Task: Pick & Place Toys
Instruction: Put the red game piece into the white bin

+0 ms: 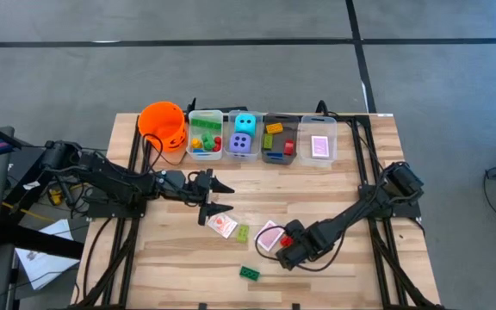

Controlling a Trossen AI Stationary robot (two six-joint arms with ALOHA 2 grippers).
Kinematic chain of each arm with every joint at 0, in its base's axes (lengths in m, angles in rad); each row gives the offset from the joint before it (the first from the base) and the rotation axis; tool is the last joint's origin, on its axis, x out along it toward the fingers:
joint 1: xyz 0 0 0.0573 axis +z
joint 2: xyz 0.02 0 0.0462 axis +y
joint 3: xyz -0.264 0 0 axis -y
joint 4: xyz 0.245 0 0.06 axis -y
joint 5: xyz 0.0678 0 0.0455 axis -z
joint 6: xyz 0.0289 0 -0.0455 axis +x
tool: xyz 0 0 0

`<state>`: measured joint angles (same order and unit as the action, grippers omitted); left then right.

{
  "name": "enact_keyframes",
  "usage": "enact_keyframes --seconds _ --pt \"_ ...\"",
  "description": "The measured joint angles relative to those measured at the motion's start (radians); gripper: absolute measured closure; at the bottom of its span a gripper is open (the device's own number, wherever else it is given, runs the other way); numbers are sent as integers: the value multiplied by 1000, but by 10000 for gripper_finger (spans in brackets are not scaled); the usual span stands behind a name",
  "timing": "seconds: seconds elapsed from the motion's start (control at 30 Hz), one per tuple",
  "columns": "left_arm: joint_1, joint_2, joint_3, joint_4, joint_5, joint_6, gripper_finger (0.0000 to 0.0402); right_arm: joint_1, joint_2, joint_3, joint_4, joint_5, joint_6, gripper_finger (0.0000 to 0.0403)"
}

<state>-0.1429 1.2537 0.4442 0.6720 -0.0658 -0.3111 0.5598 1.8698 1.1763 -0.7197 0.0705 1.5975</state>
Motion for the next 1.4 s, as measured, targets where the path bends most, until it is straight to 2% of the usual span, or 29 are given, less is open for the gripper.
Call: enact_keyframes --seconds 0.33,0.5,0.73,1.07,1.4 --pt "0 0 0 -12 0 -3 116 0 0 -40 7 -75 26 36" --pt "0 0 0 -29 0 -3 116 -2 0 -42 5 -76 21 66" --pt "0 0 0 -30 0 -3 116 -7 -1 -40 17 -108 2 148" --pt "0 0 0 -27 0 -6 116 -6 -2 9 18 -96 -77 233" --pt "0 0 0 -20 0 -10 116 -15 -2 40 21 -88 -136 382"
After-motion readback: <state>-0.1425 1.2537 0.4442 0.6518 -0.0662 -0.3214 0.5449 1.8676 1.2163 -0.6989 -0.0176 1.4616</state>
